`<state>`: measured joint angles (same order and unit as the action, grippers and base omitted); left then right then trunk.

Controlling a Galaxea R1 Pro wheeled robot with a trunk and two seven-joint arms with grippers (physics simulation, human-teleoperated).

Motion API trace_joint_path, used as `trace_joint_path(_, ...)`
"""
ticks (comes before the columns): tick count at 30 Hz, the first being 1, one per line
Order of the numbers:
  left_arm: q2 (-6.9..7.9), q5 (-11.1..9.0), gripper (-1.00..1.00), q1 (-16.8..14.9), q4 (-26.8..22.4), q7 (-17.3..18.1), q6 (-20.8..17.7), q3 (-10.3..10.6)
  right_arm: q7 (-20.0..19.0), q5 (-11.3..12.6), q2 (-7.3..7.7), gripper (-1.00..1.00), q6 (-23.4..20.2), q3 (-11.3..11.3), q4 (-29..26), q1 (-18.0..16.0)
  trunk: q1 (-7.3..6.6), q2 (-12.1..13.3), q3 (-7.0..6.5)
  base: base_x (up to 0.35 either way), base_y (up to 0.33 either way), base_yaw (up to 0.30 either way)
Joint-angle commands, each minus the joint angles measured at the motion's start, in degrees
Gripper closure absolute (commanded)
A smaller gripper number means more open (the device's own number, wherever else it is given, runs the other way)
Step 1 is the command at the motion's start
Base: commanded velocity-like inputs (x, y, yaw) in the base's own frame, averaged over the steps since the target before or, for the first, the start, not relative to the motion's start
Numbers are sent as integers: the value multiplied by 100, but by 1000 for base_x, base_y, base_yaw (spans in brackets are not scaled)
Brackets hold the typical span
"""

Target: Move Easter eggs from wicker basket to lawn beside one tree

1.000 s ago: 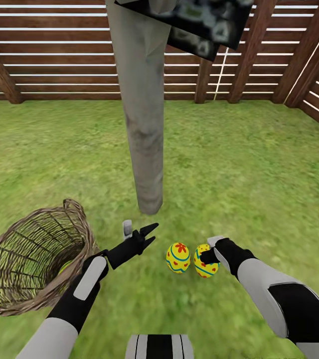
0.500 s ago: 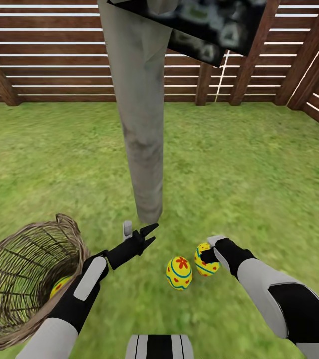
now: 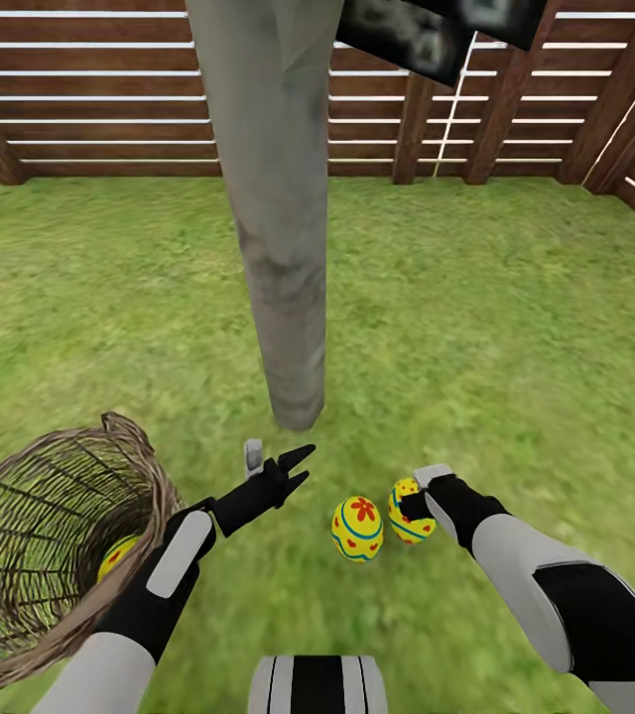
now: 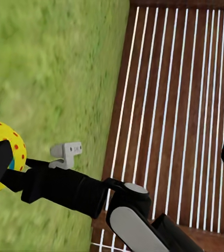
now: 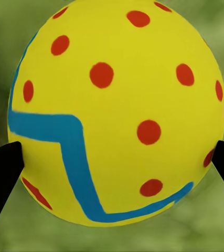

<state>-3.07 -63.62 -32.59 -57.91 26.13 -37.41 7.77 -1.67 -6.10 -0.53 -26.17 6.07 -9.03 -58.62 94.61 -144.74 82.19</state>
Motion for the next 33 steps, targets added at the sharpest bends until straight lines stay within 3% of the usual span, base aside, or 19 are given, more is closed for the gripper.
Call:
trace_joint_path(1, -1, -36, -100, -2, 0, -3, -38, -4, -18, -58, 0, 100, -33, 26, -11, -1, 1, -3, 26, 0, 0, 0)
trace_joint_path(8, -1, -36, -100, -2, -1, -3, -38, -4, -18, -74, 1, 100, -28, 26, -14, -1, 19, -12, 181, 0, 0, 0)
trace_joint_path(12, -1, -89, -100, 30, 8, 6, -29, -4, -3, -126, 28, 100, -66, 26, -147, -27, 15, -10, 179, 0, 0, 0)
trace_joint_path(13, -1, -89, -100, 37, 8, 6, -29, -4, 3, -116, 29, -100, -66, 26, -151, -19, 15, -10, 179, 0, 0, 0)
trace_joint_path(25, -5, -89, -100, 46, 8, 6, -29, -4, 9, -120, 30, -100, -72, 26, -111, -9, 15, -10, 179, 0, 0, 0)
trace_joint_path(33, -36, -89, -100, 44, -2, 6, -46, -4, 9, -120, 36, -100, -72, 26, -116, -9, -5, 0, 2, 0, 0, 0)
